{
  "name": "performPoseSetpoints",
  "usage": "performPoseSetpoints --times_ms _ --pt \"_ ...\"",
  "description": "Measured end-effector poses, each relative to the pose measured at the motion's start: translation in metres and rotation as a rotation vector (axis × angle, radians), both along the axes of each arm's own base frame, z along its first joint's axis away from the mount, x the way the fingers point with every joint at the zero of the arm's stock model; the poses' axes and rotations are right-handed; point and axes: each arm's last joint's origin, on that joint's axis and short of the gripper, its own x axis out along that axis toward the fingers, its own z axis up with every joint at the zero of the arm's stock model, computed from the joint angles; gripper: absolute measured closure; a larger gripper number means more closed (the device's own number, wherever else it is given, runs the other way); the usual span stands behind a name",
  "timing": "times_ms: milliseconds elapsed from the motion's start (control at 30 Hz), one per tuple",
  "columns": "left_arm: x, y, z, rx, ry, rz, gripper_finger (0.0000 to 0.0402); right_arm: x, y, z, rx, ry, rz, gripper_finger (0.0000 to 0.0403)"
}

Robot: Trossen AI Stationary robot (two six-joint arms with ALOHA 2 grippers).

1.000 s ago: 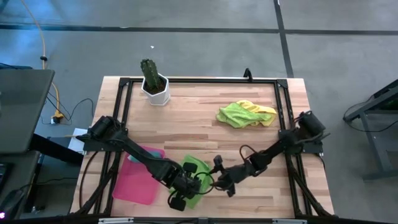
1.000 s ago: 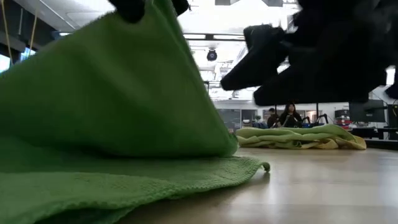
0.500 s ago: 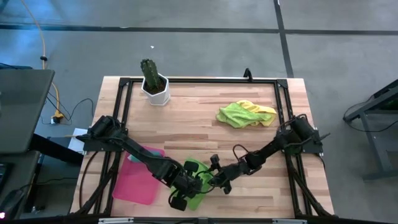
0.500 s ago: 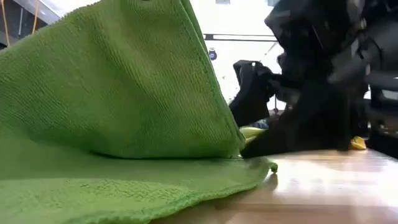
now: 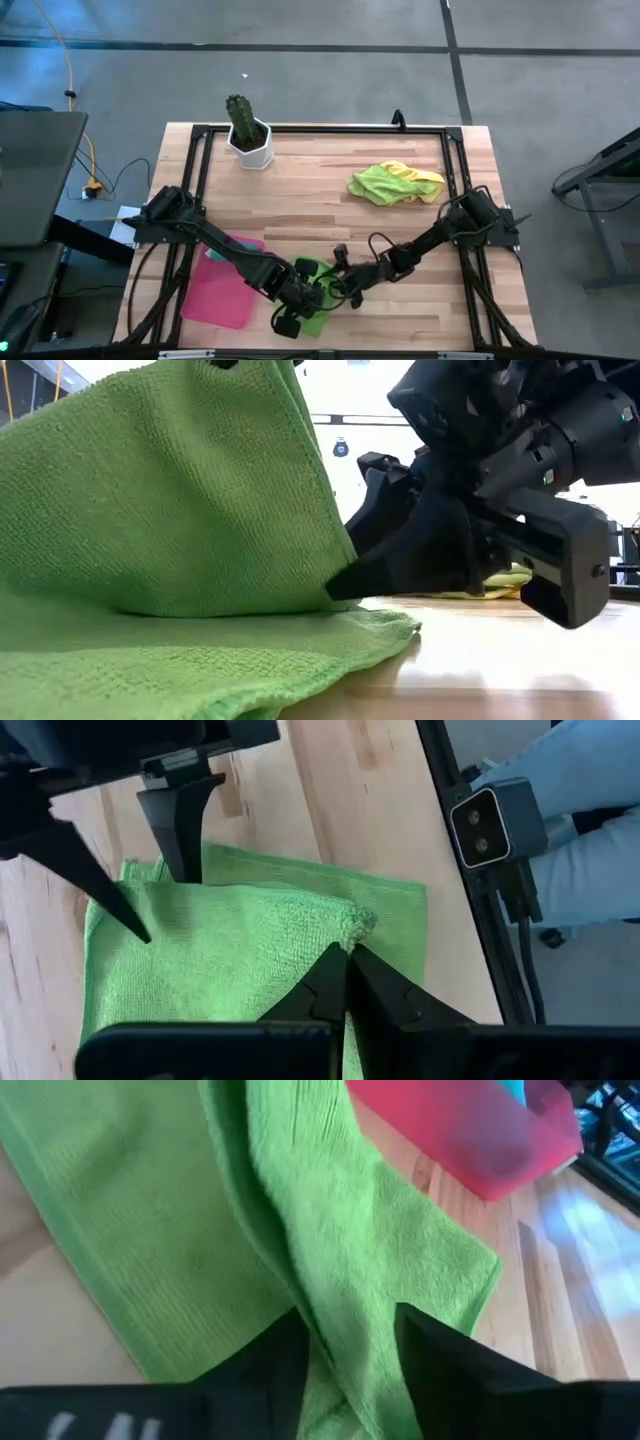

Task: Roll microfiber towels into tight, uniform cylinder then place into a basket
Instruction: Roll the dark green towel

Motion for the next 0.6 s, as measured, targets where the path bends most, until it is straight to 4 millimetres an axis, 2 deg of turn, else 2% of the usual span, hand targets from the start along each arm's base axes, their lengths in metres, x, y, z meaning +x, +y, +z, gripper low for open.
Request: performPoseSetpoints --times_ms 300,467,600 --pt "-0.001 -0.003 0.0 -0.001 -0.001 -0.009 0.0401 0.002 -0.002 0.0 -0.007 0.022 -0.012 0.0334" --pt "-0.005 -0.01 0.0 -0.001 0.001 -0.027 0.0401 0.0 -0.004 0.0 -0.046 0.05 -0.047 0.039" --pt "-0.008 -0.01 -0.001 0.047 0.012 0.009 0.0401 -0.005 -0.006 0.012 -0.027 0.082 -0.092 0.0394"
